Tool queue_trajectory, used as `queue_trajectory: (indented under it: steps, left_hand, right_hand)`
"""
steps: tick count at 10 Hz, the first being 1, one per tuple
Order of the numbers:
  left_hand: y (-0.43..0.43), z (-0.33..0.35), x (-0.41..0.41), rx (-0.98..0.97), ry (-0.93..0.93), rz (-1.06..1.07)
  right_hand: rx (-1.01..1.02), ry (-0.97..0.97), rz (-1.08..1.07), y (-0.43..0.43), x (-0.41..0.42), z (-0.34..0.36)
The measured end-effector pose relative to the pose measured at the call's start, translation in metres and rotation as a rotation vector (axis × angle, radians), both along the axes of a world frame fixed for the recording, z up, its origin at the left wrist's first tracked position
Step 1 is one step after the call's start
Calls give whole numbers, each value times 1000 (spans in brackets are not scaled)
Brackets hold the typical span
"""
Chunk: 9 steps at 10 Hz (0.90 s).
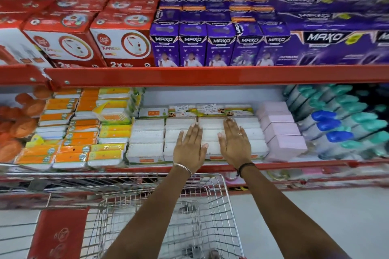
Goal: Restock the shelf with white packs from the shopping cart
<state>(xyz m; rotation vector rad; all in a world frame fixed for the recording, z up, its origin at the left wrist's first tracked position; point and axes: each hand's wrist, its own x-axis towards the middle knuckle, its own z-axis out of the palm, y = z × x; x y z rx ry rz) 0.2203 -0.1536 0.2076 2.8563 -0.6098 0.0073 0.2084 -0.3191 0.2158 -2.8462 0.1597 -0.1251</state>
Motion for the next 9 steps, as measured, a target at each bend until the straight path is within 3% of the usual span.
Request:
queue_trajectory:
  steps: [6,9]
  left_hand:
    - [-3,12,-13,43,-114,20]
    - [16,120,-35,-254,-451,15]
  right_hand:
    - [-23,-47,61,1,-9,12]
    - [92,-483,89,38,-37,120]
